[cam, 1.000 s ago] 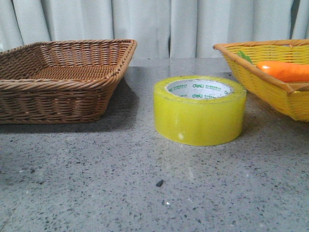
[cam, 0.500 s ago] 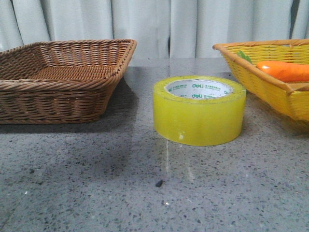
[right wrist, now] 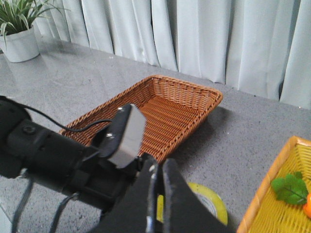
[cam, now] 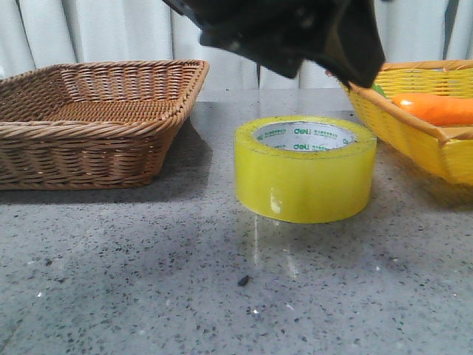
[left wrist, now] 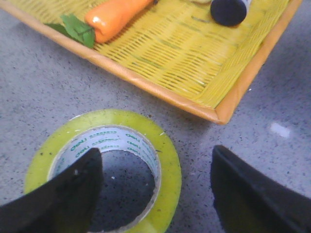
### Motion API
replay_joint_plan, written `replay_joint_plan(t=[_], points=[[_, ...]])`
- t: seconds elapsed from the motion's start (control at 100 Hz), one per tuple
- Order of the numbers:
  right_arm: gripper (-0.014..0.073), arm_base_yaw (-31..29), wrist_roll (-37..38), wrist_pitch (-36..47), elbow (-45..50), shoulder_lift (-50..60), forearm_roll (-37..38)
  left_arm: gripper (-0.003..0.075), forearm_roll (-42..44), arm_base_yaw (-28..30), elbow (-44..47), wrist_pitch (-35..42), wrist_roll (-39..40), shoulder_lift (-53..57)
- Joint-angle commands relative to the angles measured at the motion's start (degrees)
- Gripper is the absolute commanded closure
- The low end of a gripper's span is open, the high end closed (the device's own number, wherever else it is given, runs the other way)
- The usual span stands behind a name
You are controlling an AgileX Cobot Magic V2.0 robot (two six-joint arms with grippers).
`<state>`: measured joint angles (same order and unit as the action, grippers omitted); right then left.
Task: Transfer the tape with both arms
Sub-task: 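Lower the left gripper onto the tape roll and grasp its rim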
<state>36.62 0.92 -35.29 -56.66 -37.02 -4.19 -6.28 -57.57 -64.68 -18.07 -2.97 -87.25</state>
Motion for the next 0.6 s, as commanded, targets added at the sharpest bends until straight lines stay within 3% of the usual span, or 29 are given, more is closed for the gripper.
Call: replay_joint_plan(t=[0.0,0.59], points=[[0.0668,-0.33,0.0,2.96,-1.33,0.05,0.61,0.0281,-0.45,-0.51,-3.93,1.61,0.05,-0.13],[0.0668,-0.33,0.09,2.3,-1.33,0.05,0.3,0.0281,-0.43,-0.51,-9.49,-2.37,-0.42,-11.05]])
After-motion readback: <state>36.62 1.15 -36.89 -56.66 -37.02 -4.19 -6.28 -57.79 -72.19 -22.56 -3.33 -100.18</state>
